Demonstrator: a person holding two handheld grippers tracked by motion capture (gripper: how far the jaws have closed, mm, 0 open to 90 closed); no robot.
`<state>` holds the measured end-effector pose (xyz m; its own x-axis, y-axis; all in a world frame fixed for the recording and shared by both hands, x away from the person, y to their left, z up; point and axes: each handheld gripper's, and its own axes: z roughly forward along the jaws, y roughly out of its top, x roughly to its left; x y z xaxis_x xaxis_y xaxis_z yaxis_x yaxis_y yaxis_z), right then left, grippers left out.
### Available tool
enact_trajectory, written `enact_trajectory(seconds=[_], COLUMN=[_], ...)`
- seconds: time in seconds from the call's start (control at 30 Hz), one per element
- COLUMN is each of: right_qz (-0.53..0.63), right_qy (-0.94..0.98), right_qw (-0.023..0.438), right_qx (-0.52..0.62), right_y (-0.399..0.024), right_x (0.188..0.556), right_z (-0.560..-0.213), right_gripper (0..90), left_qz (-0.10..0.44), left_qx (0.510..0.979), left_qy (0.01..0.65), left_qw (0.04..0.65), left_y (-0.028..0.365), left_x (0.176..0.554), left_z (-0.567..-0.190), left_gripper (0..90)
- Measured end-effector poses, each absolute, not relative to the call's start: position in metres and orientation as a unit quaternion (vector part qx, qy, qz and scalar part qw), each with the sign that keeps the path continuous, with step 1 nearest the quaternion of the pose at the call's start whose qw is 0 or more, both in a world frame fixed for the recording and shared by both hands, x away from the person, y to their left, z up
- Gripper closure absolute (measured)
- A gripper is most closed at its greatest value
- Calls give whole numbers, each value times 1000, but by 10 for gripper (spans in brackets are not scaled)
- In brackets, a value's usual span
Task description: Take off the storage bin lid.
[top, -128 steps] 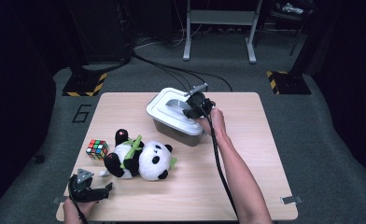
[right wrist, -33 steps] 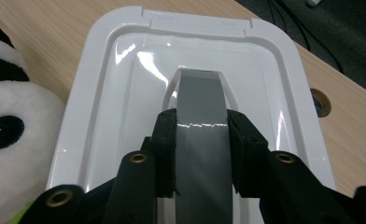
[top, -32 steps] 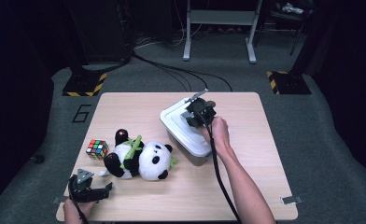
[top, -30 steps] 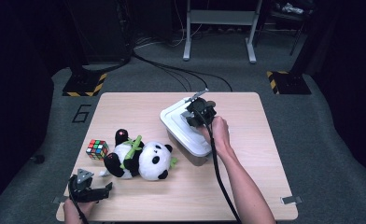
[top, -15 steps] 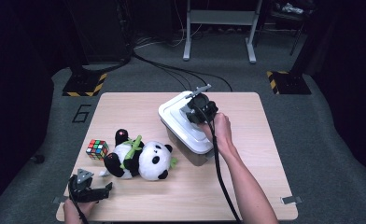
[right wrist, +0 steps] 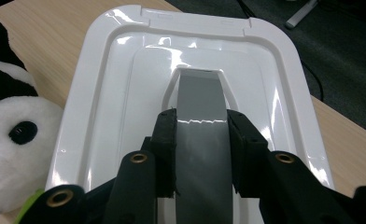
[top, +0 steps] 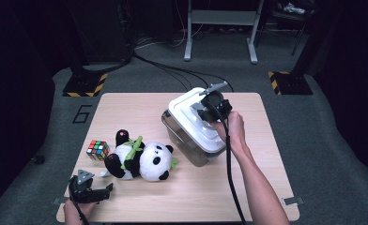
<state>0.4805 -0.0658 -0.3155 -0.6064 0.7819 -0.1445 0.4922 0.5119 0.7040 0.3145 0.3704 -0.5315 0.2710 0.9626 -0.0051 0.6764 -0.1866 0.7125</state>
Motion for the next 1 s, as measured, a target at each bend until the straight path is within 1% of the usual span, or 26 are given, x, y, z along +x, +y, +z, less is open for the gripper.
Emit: enact_trajectory(seconds=[0.33, 0.67, 1.0], right_qz=[318, 317, 313], right_qy=[823, 814, 801], right_qw=[239, 242, 249], right_qx=[405, 421, 446], right_y=[-94, -107, -132], right_x=[478, 478, 480], right_z=[-312, -310, -312], right_gripper=[662, 662, 662], left_qz=[232, 233, 233], left_qx=[734, 734, 734], left_qy=[558, 558, 559], left_qw=[309, 308, 308], left_y=[370, 370, 370], left_x=[314, 314, 314], left_z=[-532, -531, -531], left_gripper=[0, 0, 0])
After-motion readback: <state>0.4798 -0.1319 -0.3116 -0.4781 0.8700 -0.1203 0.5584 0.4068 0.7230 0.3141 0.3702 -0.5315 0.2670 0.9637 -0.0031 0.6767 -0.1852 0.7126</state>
